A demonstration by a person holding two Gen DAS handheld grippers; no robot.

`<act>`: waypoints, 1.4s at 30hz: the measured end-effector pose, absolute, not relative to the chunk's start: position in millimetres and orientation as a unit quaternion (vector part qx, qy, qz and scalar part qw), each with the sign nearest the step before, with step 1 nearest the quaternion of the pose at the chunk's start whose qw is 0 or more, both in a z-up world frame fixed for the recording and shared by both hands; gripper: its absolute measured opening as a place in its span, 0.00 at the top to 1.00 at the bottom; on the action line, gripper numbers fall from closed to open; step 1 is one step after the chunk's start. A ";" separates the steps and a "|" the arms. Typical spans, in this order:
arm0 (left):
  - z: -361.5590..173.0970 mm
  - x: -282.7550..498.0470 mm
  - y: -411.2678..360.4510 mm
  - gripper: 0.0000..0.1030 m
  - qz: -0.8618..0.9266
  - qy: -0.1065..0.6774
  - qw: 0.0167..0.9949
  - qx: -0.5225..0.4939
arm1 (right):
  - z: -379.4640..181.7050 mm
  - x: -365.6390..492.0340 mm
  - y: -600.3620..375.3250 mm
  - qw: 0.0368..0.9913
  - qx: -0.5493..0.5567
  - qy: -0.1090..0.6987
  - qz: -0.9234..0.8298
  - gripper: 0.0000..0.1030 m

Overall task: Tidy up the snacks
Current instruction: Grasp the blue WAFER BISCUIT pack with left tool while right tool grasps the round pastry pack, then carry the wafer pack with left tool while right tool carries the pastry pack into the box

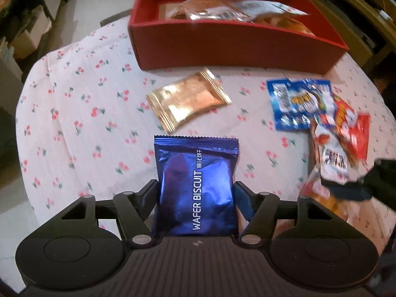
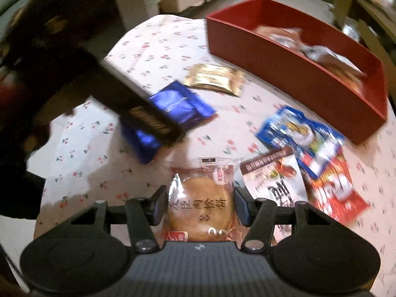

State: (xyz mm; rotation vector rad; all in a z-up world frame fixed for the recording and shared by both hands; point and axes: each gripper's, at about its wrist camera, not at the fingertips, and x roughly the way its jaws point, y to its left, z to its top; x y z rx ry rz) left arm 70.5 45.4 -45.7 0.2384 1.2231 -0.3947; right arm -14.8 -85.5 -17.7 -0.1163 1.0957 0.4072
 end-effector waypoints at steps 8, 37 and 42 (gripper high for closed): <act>-50.1 56.8 34.2 0.11 -0.164 0.547 0.806 0.155 | -24.8 -11.9 -91.0 0.829 -0.060 0.524 0.184 0.29; -33.5 35.4 39.5 0.35 -0.156 0.547 0.818 0.083 | 4.7 -21.8 -121.2 0.860 -0.027 0.488 0.144 0.29; -24.2 30.3 36.9 0.35 -0.163 0.539 0.824 0.070 | 10.2 -21.5 -127.5 0.868 -0.019 0.477 0.135 0.29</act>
